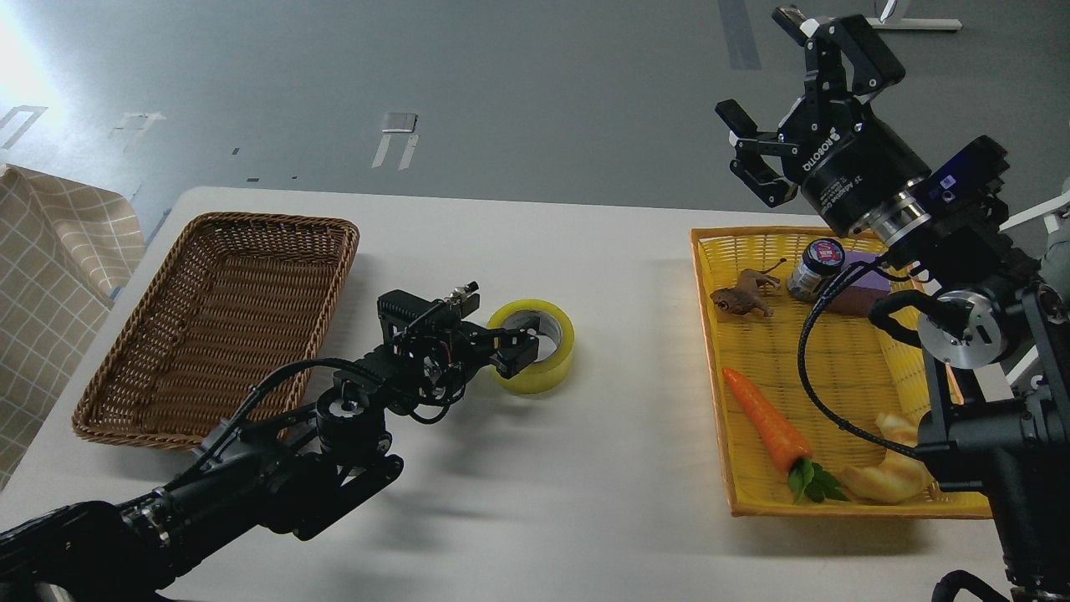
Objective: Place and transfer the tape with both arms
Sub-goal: 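Close the left gripper on the tape roll's rim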
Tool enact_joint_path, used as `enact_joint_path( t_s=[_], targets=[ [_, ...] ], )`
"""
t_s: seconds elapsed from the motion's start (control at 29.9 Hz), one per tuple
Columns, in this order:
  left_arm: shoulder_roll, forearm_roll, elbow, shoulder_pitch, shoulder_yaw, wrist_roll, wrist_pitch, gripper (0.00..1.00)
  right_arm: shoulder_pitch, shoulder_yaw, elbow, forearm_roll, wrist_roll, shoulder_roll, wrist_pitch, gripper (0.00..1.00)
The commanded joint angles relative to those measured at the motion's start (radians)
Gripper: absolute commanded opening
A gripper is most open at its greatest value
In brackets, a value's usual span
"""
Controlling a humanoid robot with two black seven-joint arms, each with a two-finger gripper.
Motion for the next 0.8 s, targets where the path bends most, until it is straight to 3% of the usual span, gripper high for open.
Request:
enact_joint_path(
  t_s=[0.0,0.17,0.33,0.47,0.5,0.57,0.6,0.77],
  targets=[
    [0.005,0.000,0.005,-0.003,0.000,0.002,-0.015,0.98,-0.003,0.000,0.000,0.000,0.000,0.000,-0.001,1.00],
    [0.005,0.000,0.000,-0.006,0.002,-0.001,-0.022,0.96,-0.004,0.000,-0.001,-0.002,0.000,0.000,-0.014,1.00],
    [0.005,0.000,0.000,-0.008,0.002,0.003,-0.024,0.82,-0.004,0.000,-0.001,-0.002,0.000,-0.002,-0.014,1.00],
    [0.009,0.000,-0.001,-0.008,0.000,0.009,-0.042,0.52,-0.027,0.000,-0.001,-0.002,0.000,0.000,-0.014,1.00],
    [0.012,0.000,-0.003,-0.009,0.000,0.008,-0.047,0.37,-0.036,0.000,0.000,-0.002,0.000,0.000,-0.014,1.00],
    [0.027,0.000,-0.005,-0.012,0.000,0.009,-0.062,0.21,-0.047,0.000,0.000,-0.002,0.000,0.000,-0.014,1.00],
    [0.031,0.000,-0.005,-0.017,0.000,0.009,-0.074,0.17,-0.049,0.000,-0.001,-0.002,0.000,-0.002,-0.015,1.00],
    [0.035,0.000,-0.006,-0.029,0.000,0.009,-0.093,0.17,-0.059,0.000,-0.003,-0.002,0.000,-0.002,-0.015,1.00]
  ],
)
